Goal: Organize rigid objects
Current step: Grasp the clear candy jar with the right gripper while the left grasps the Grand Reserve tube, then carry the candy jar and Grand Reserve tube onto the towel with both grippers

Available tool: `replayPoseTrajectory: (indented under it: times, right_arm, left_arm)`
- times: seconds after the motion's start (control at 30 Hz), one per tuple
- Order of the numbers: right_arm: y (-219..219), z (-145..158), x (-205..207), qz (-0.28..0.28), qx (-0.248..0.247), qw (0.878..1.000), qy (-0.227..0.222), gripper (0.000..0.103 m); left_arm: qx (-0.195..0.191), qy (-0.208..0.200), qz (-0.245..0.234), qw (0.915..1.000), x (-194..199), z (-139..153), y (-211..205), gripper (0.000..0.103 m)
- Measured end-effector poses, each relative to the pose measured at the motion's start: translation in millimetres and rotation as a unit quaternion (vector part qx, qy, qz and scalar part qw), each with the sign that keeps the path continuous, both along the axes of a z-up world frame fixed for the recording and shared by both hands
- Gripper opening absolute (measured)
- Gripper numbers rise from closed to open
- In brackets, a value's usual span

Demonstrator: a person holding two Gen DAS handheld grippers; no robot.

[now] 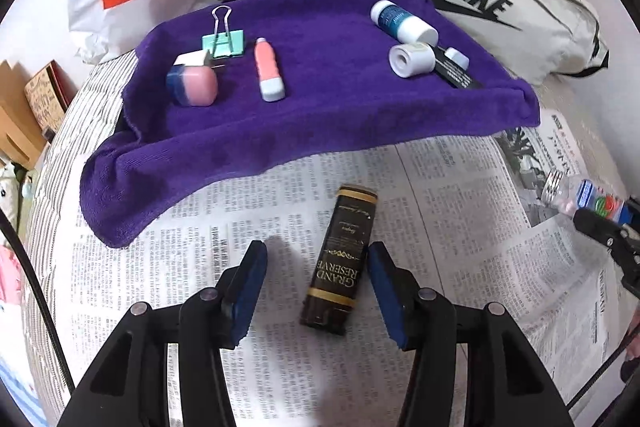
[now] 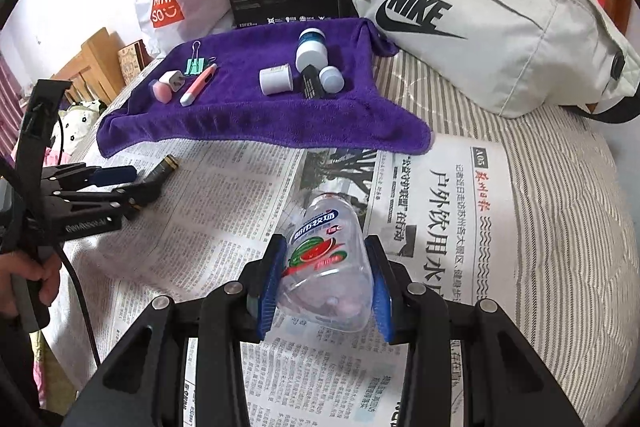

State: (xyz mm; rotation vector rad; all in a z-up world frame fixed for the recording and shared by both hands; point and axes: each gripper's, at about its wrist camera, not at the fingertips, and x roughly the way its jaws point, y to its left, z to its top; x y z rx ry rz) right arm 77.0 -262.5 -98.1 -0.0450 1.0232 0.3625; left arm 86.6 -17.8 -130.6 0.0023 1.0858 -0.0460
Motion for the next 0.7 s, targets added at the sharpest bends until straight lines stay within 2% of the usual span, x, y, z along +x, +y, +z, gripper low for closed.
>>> replayPoseTrajectory:
  times: [0.1, 0.17, 0.23, 0.37, 0.47, 0.7]
  right_arm:
    - [0.9, -1.6, -1.0, 0.001, 0.01, 1.0, 0.004, 0.039]
    - [1.8, -1.5, -1.6, 0.002, 0.011, 1.0, 0.004, 0.039]
    - [2.2, -1.4, -1.5, 0.003, 0.018, 1.0, 0.008, 0.039]
    - [4.1, -1.9, -1.5, 0.003, 0.018, 1.0, 0.009, 0.039]
    - [4.9, -2.3, -0.8, 0.004, 0.022, 1.0, 0.011, 0.039]
    - [7.2, -3.5, 1.3, 0.007, 0.031, 0.999, 0.018, 0.039]
  left_arm:
    - [0.011, -0.001, -0.019, 0.9998, 0.3, -0.3, -5.5, 0.049]
    - [0.028, -0.008, -0.048, 0.9984, -0.6, -0.7, -15.7, 0.038]
    - [0.027, -0.011, -0.067, 0.9973, -0.2, -0.3, -19.8, 0.03]
    - [0.018, -0.013, -0.082, 0.9964, 1.6, -0.3, -20.7, 0.023]
    - [0.026, -0.016, -0.096, 0.995, 0.1, -0.7, -24.0, 0.023]
    - [-0.013, -0.012, -0.09, 0.9958, 4.6, 1.3, -14.7, 0.023]
